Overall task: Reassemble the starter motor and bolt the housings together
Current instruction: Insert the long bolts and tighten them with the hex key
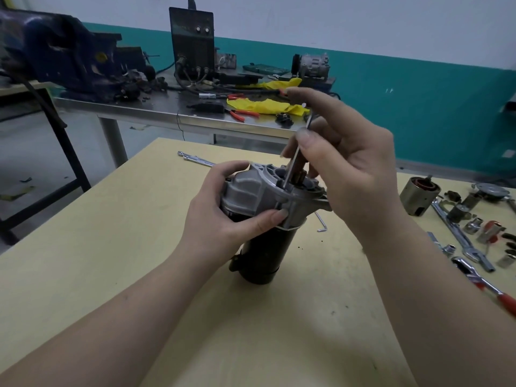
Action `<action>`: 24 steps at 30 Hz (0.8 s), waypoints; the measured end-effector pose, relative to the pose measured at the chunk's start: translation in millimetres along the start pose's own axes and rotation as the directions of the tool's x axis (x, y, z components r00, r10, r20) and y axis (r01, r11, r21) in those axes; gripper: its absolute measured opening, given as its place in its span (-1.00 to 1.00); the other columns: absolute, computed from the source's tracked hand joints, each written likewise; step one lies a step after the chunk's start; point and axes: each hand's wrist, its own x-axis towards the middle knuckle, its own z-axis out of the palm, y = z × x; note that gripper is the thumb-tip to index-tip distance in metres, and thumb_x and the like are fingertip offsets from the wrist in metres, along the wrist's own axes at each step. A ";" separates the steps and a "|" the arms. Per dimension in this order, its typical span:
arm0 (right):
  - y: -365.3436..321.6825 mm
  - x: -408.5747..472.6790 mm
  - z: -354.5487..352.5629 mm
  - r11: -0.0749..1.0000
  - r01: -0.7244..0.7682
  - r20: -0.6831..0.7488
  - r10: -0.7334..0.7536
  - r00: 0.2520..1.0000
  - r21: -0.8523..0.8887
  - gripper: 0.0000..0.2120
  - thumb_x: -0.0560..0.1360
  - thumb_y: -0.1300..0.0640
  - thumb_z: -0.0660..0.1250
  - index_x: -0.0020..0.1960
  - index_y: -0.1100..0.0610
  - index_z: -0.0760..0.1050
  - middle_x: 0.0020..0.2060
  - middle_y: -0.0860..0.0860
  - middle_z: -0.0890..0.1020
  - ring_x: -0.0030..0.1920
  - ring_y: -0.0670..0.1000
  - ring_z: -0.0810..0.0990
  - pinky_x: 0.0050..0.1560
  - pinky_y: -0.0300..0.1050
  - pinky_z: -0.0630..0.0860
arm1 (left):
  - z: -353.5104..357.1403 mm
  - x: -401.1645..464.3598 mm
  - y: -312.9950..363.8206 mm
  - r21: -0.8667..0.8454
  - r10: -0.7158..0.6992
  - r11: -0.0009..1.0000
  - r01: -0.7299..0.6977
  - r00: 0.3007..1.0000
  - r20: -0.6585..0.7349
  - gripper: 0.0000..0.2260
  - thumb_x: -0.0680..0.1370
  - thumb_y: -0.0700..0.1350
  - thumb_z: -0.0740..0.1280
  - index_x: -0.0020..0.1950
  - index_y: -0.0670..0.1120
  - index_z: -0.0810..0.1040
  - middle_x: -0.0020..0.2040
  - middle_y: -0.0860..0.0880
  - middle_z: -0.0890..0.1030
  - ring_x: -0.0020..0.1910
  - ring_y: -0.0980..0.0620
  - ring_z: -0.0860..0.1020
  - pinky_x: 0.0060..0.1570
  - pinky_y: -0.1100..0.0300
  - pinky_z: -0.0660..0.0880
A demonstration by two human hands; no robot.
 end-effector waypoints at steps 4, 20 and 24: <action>-10.8 8.7 -1.7 0.997 -0.009 -0.068 0.004 0.998 -0.072 -0.80 0.70 0.16 0.32 0.21 0.21 0.66 -0.23 0.05 0.70 -0.27 0.05 0.68 -0.30 -0.02 0.58 | 0.3 -0.9 -1.4 -0.004 0.009 1.000 -0.009 1.000 -0.019 -0.31 0.27 0.26 0.70 0.34 0.30 0.53 0.20 0.23 0.65 0.18 0.11 0.67 0.04 0.30 0.63; -21.4 18.9 -16.5 0.913 -0.371 0.159 0.346 0.924 0.171 -0.74 0.59 0.34 0.42 0.25 0.20 0.54 -0.18 0.17 0.76 -0.30 0.14 0.70 -0.30 -0.09 0.64 | -6.0 7.6 1.5 0.001 0.002 1.000 -0.003 0.996 0.085 -0.26 0.14 0.40 0.71 0.27 0.43 0.54 0.21 0.23 0.69 0.21 0.17 0.67 0.07 0.38 0.58; -11.3 9.7 -2.8 0.918 -0.322 0.000 0.331 0.944 0.233 -0.83 0.55 0.28 0.51 0.06 0.16 0.55 -0.19 0.15 0.76 -0.37 0.09 0.67 -0.42 -0.08 0.55 | -10.9 10.7 -0.6 0.042 -0.005 0.999 -0.002 0.988 0.153 -0.17 0.06 0.34 0.76 0.26 0.43 0.52 0.23 0.24 0.69 0.22 0.22 0.66 0.09 0.44 0.55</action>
